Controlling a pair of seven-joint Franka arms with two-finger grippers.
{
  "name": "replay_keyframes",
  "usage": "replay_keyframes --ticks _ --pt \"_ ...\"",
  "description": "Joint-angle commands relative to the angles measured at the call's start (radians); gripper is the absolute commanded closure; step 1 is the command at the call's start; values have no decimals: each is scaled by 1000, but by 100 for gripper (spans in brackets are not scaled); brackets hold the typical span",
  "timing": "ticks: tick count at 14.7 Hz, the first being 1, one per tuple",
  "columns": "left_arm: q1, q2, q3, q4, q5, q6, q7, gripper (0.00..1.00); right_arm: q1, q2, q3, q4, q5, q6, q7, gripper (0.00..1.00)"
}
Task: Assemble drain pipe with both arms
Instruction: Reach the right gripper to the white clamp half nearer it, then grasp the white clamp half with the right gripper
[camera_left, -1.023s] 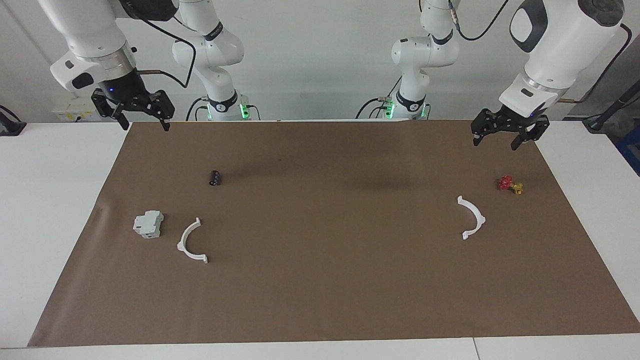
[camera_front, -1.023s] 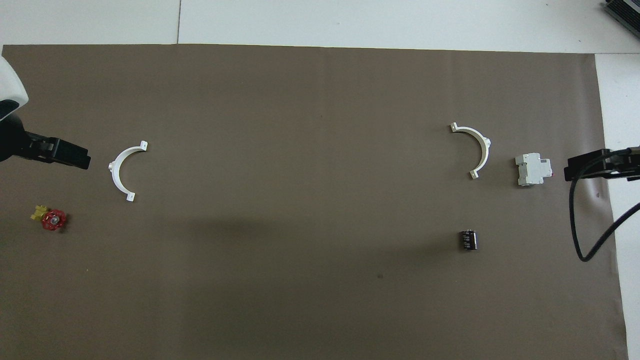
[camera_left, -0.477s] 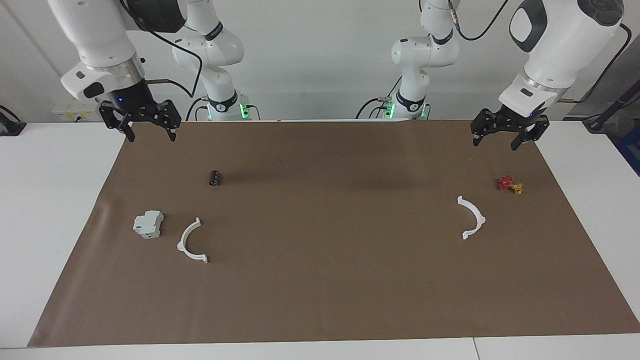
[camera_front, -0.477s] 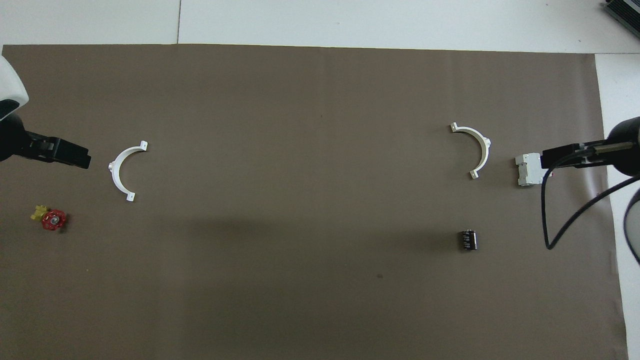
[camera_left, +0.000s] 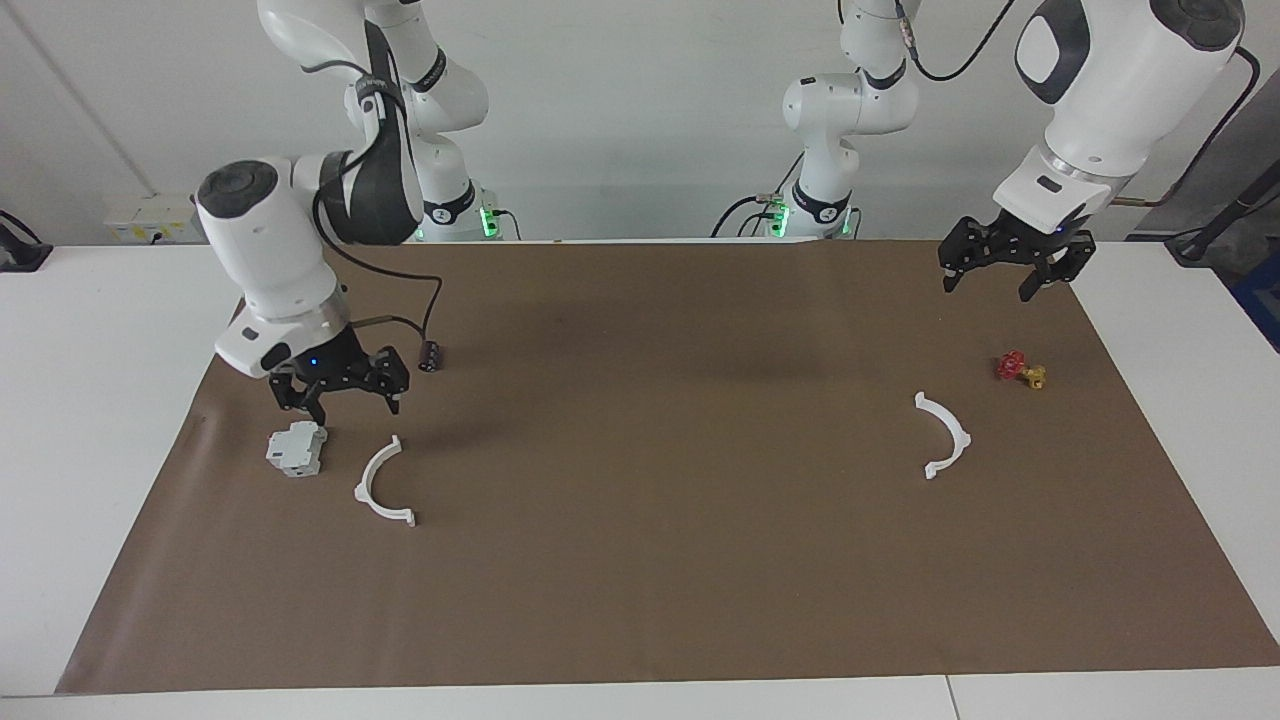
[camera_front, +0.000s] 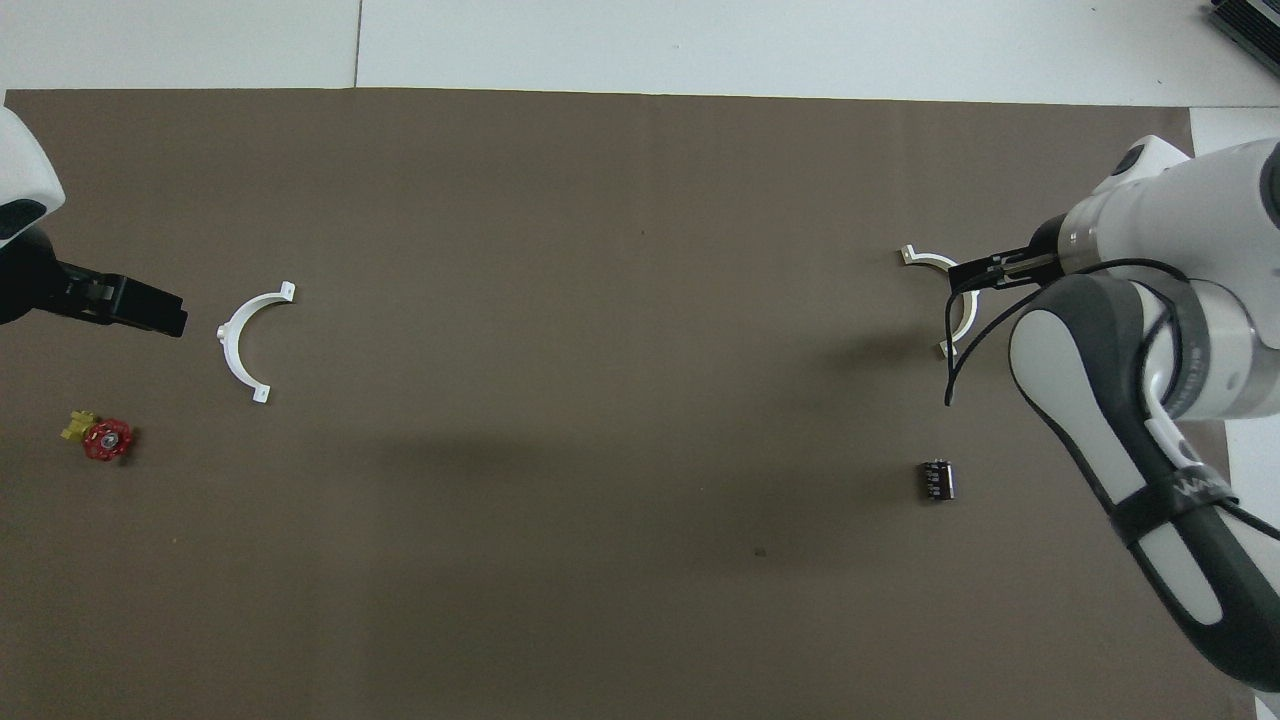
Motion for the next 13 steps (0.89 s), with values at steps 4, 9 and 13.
replay_keyframes --ticks 4,9,13 --pt "-7 -31 7 -32 -16 19 1 0 -49 163 5 4 110 156 -325 0" --pt "5 -36 7 -35 -16 13 4 0 -84 227 5 11 138 224 -481 0" --pt "-2 -36 7 -34 -16 16 4 0 -96 243 5 11 138 232 -507 74"
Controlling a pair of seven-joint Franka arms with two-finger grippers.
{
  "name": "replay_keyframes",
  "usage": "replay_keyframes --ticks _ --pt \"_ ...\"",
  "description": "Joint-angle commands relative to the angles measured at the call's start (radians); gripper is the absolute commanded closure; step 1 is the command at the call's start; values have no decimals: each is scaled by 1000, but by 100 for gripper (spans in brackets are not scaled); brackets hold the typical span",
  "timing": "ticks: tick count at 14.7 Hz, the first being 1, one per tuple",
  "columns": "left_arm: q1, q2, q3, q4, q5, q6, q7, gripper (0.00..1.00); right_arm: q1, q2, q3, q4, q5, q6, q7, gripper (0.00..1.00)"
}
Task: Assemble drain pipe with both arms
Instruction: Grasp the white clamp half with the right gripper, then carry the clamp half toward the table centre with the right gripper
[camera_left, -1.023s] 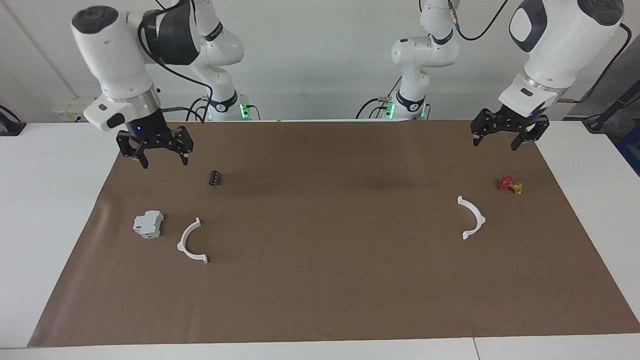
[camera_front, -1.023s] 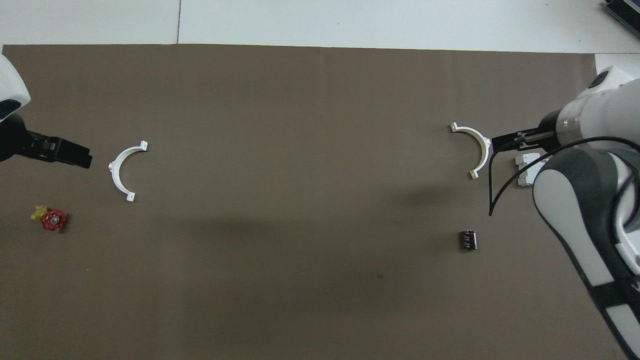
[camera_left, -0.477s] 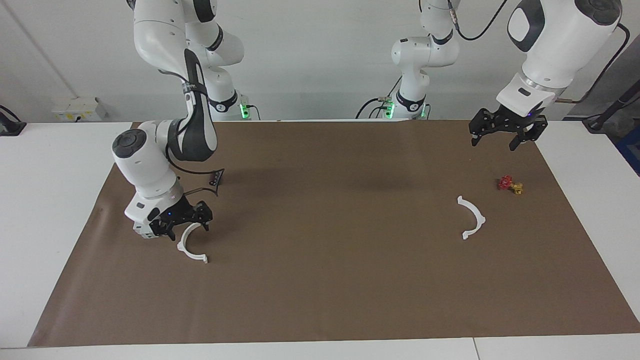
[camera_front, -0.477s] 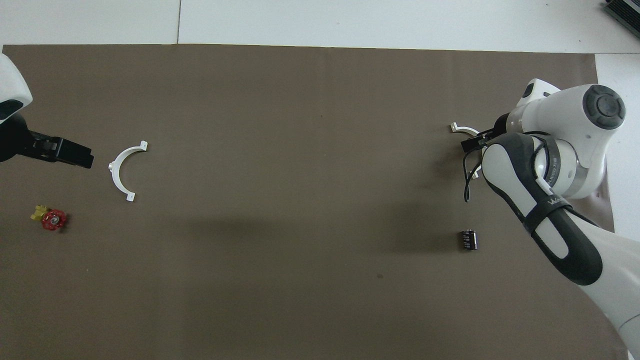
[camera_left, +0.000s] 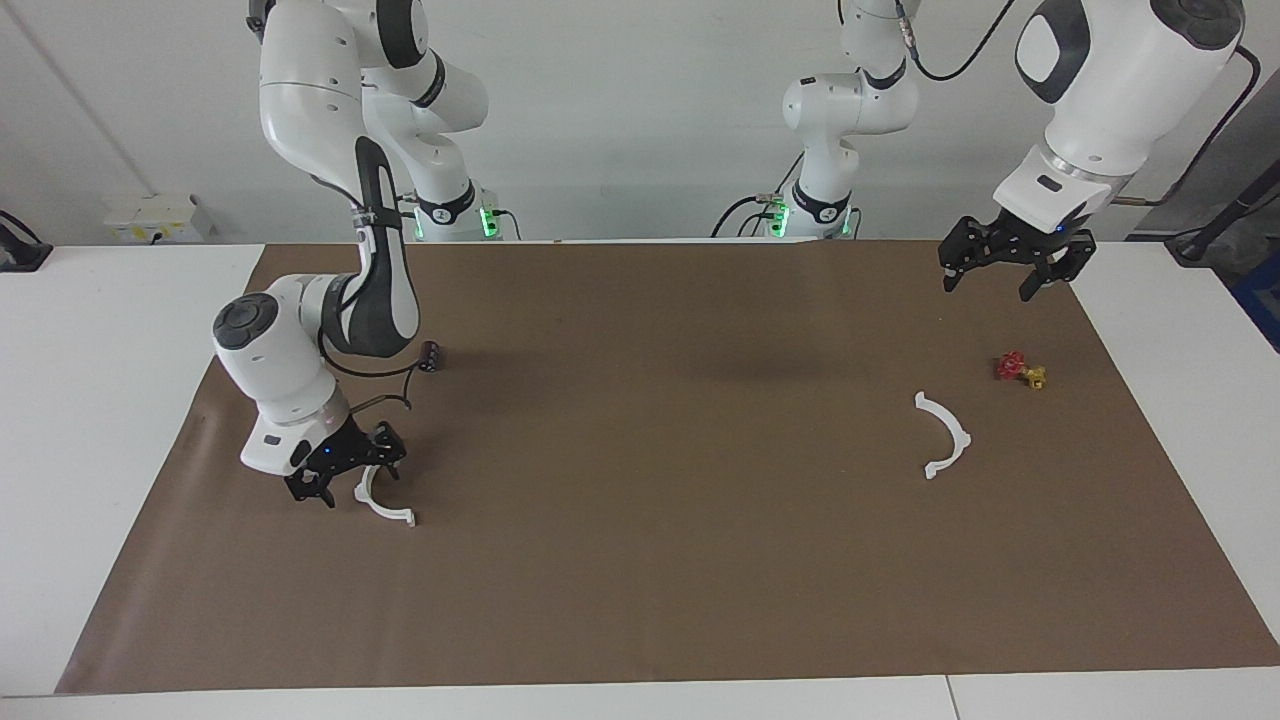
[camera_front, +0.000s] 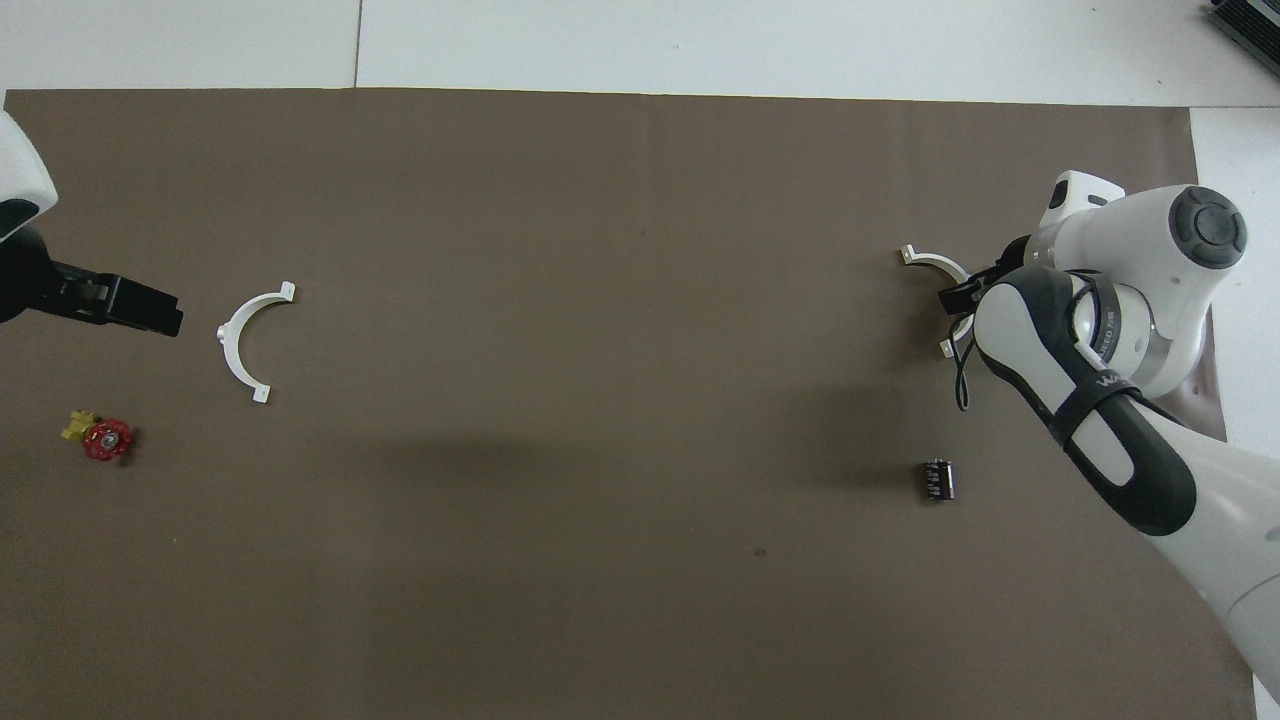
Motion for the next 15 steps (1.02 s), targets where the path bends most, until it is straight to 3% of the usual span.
replay_keyframes --ticks 1,6,9,12,15 --pt "-5 -32 4 -34 -16 17 4 0 -11 15 9 10 28 27 -35 100" --pt "-8 -32 4 -34 -16 19 7 0 2 15 9 42 30 19 18 100" --pt "-11 -30 1 -35 -14 121 10 0 33 -26 9 70 9 -69 141 100" --pt "-16 -29 -5 -35 -14 131 16 0 134 -97 3 70 -24 -181 321 100" --pt "-24 -33 -4 -41 -14 90 9 0 286 -122 10 77 -161 -231 639 100"
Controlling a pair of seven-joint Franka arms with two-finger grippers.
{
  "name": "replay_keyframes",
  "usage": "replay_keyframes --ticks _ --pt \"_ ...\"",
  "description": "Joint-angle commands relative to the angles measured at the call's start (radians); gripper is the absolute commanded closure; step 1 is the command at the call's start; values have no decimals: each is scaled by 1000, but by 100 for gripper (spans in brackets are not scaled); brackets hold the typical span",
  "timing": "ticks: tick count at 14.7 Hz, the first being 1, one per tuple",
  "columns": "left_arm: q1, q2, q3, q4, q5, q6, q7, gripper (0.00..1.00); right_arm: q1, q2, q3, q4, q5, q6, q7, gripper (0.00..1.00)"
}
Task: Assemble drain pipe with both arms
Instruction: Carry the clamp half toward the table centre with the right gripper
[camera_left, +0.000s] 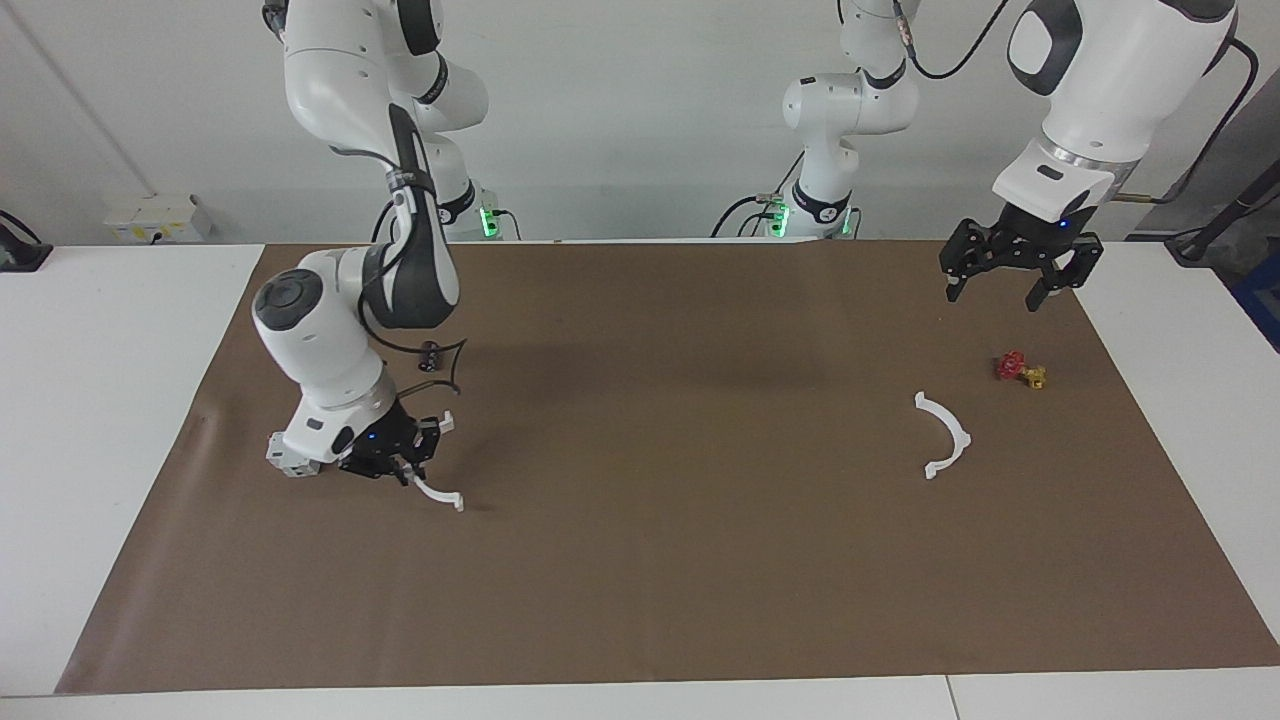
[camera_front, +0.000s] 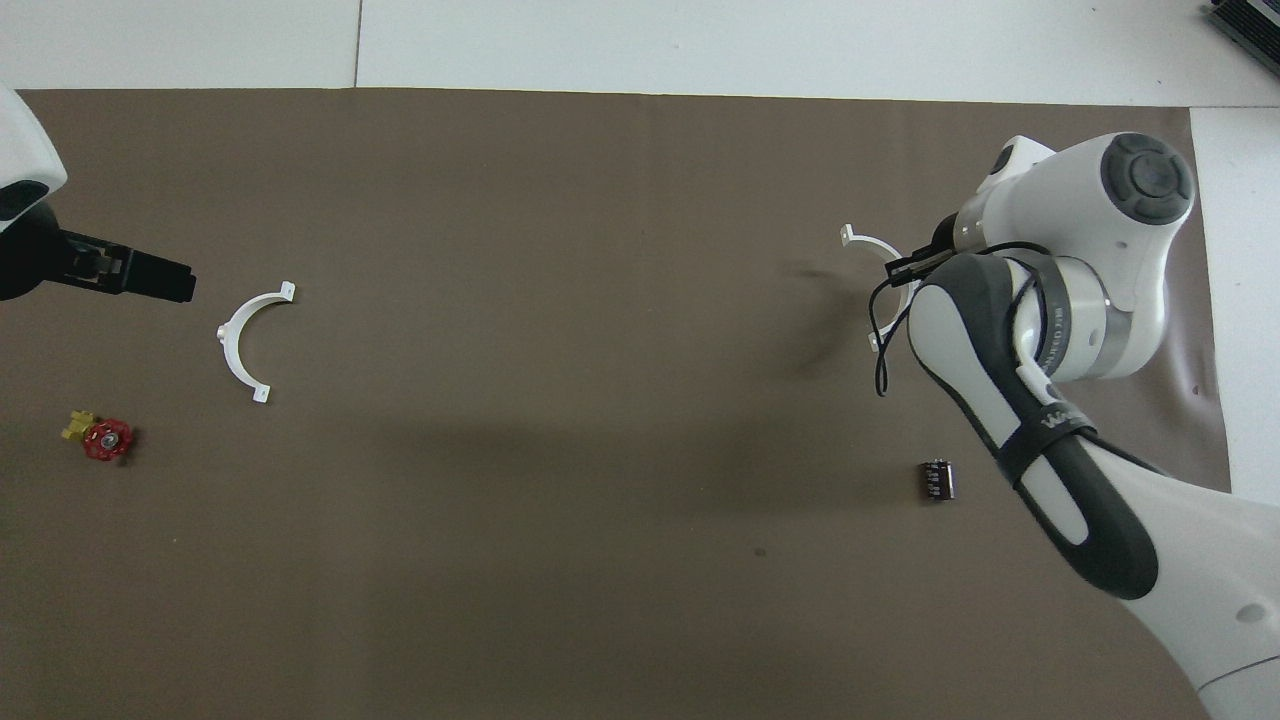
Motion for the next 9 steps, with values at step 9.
replay_keyframes --ticks 9 --pt "-4 -36 18 -40 -14 -11 14 0 445 67 1 -20 -209 70 841 100"
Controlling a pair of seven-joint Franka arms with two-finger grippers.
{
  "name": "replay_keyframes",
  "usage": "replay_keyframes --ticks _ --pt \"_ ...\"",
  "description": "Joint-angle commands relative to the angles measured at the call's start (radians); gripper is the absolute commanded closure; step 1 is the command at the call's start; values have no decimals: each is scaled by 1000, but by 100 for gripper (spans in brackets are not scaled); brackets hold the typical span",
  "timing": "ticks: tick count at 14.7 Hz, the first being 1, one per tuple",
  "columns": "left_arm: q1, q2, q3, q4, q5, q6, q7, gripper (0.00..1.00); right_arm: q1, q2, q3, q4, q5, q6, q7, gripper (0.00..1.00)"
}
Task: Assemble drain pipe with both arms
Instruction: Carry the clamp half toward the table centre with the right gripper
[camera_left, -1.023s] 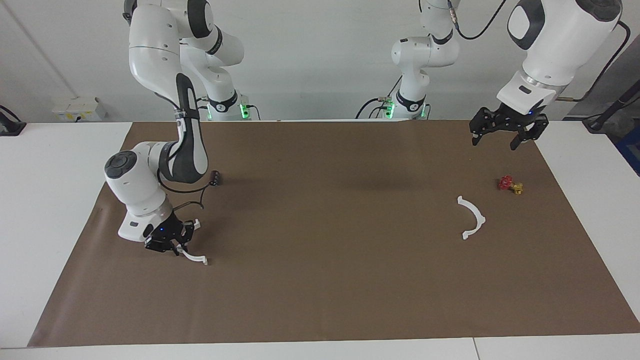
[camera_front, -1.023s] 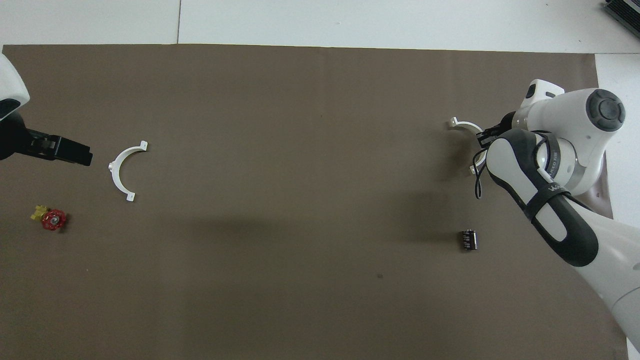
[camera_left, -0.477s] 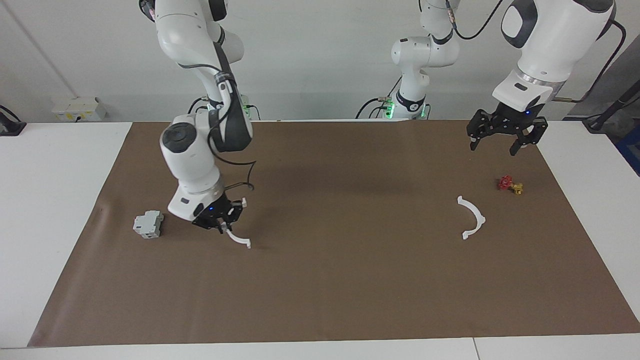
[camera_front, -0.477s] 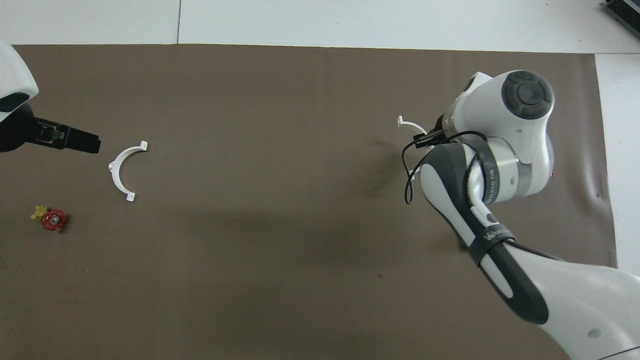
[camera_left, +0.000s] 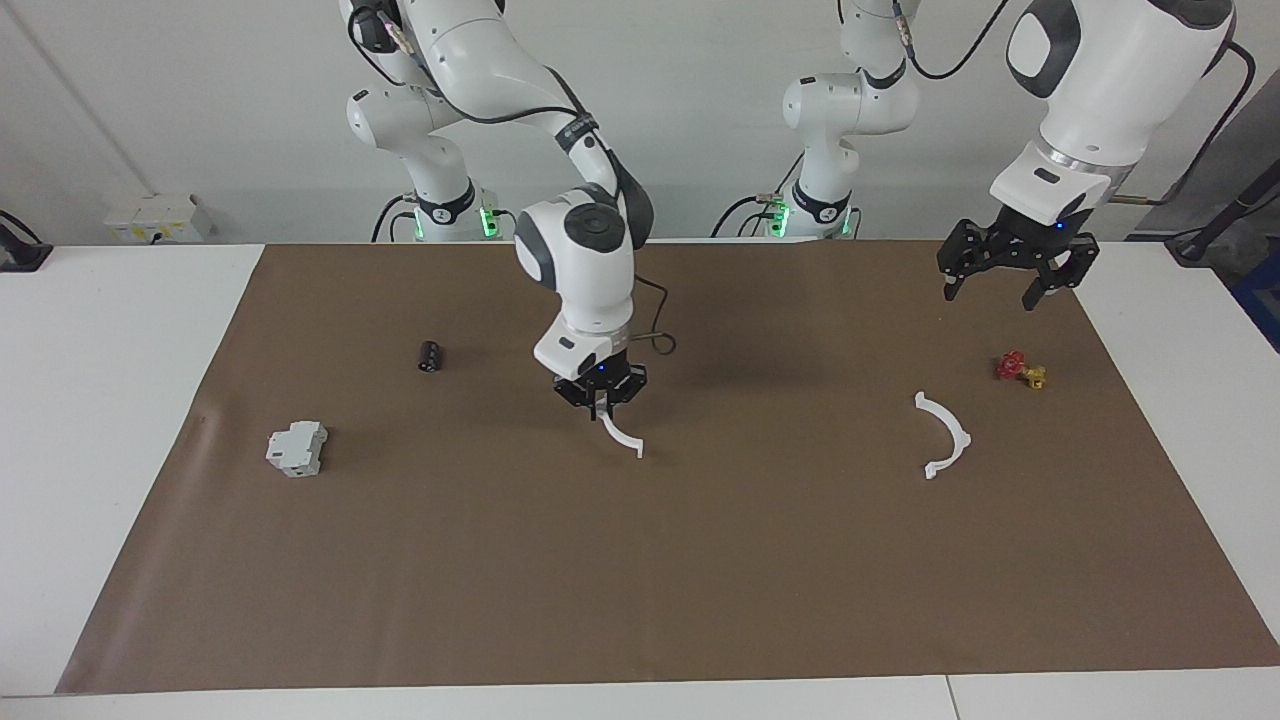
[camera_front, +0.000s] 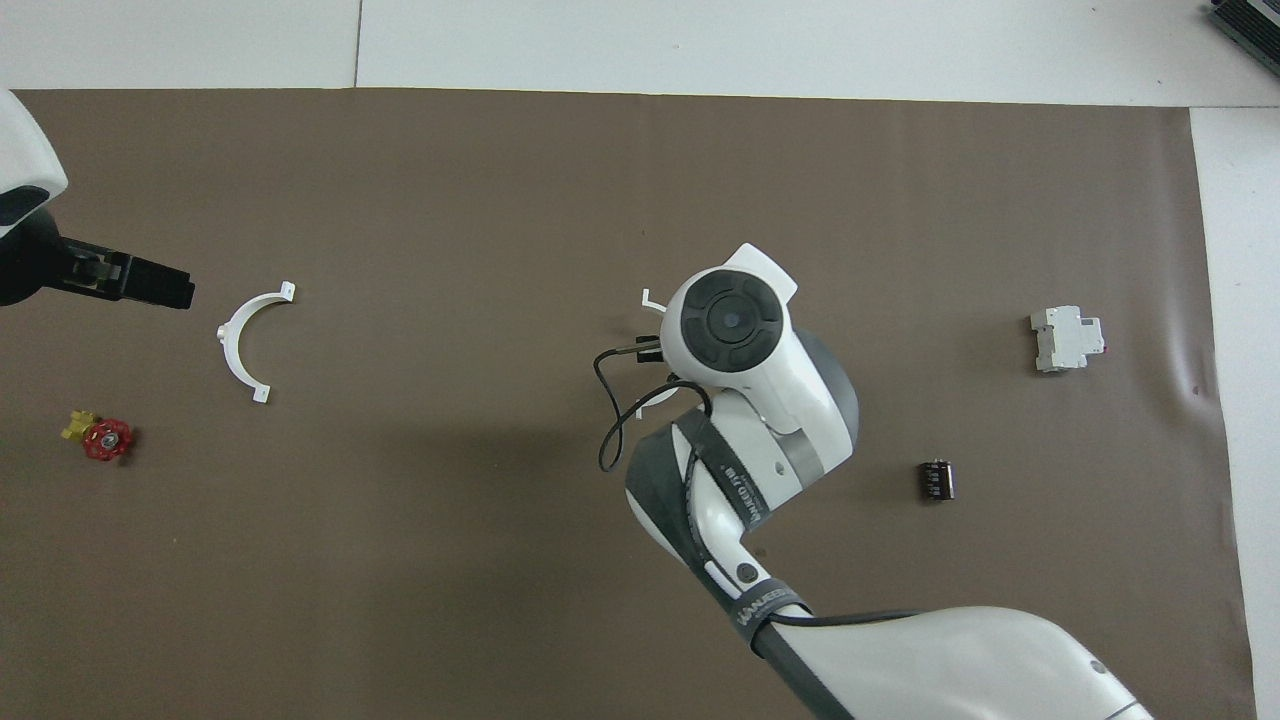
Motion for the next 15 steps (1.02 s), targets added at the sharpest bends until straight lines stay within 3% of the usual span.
replay_keyframes --ticks 1,5,12,13,14,15 --pt "-5 -33 9 -33 -14 -4 12 0 32 24 -6 -15 -35 43 55 100" --pt "-5 -33 9 -32 -14 -5 14 0 41 24 -3 -52 -123 79 7 100" --pt "-6 -39 9 -35 -12 -25 12 0 34 23 -3 -83 -124 126 -63 100" --pt "-5 -41 9 -35 -12 -31 12 0 33 23 -3 -84 -123 126 -62 26" --pt "-5 -41 9 -35 -11 -31 12 0 35 21 -3 -83 -123 126 -62 0" --pt "-5 -41 9 -35 -11 -31 12 0 37 21 -3 -75 -121 117 -54 0"
